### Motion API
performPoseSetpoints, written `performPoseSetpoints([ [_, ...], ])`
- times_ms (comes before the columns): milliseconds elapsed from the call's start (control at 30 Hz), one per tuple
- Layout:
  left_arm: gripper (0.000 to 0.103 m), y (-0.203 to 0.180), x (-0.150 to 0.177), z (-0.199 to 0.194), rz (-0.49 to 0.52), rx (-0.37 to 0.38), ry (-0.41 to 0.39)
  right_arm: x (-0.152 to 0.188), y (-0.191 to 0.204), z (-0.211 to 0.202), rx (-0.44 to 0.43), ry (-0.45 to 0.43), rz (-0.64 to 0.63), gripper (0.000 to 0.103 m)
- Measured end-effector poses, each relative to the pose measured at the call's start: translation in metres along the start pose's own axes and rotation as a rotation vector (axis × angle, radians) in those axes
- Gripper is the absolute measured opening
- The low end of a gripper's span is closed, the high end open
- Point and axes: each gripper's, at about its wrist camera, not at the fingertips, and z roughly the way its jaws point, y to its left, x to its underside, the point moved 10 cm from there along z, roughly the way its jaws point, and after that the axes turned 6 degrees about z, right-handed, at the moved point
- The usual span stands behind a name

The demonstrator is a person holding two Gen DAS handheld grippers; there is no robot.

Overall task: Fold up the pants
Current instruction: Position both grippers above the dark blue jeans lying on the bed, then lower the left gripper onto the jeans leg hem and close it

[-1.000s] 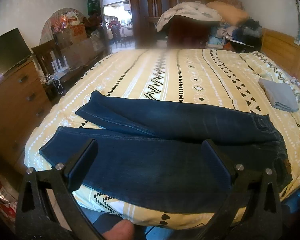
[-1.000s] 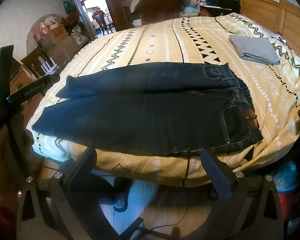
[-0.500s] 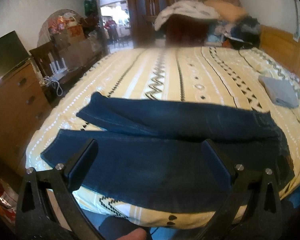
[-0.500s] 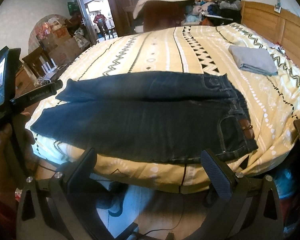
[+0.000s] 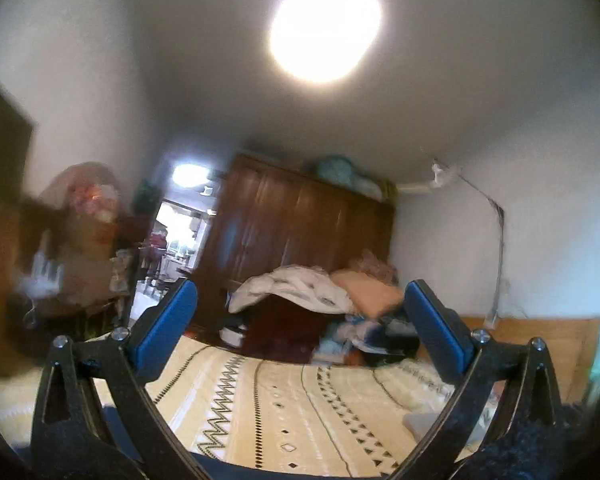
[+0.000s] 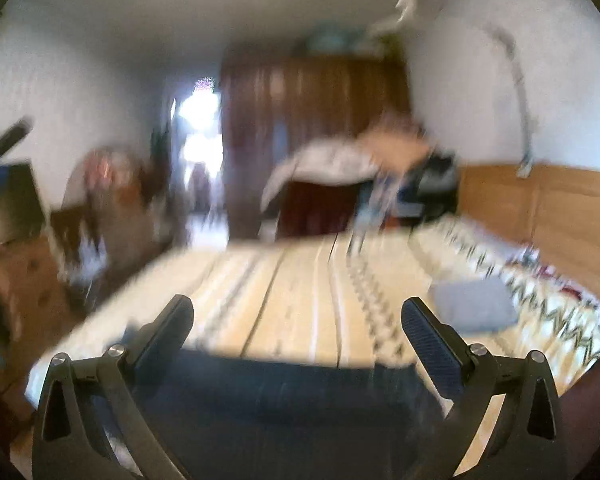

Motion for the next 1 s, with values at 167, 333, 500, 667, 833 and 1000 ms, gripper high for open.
performPoseSetpoints([
  [167,0.103,0.035,0.102,-0.003,0.15,-0.143,0.284,0.064,0.001,0.009,0.05,0.287,-0.111,0.103],
  [333,0.103,0.051,0.169,0.005,0.14,-0.193,0.498,0.181,0.003,0.036,0.094,0.547,-0.28,0.103],
  [500,0.103,0.05,0.165,0.013,0.074,-0.265,0.537,0.229,-0.012,0.068,0.037,0.635,-0.19,0.103],
  [667,0.103,0.06,0.173,0.02,0.006,-0.274,0.57,0.207,-0.025,0.093,0.032,0.607,-0.133,0.103],
  [833,0.103,0.069,0.182,0.023,0.067,-0.296,0.606,0.201,-0.014,0.102,0.015,0.596,-0.134,0.103],
  [1000,0.103,0.074,0.196,0.03,0.115,-0.317,0.663,0.203,-0.007,0.103,-0.005,0.606,-0.107,0.103],
])
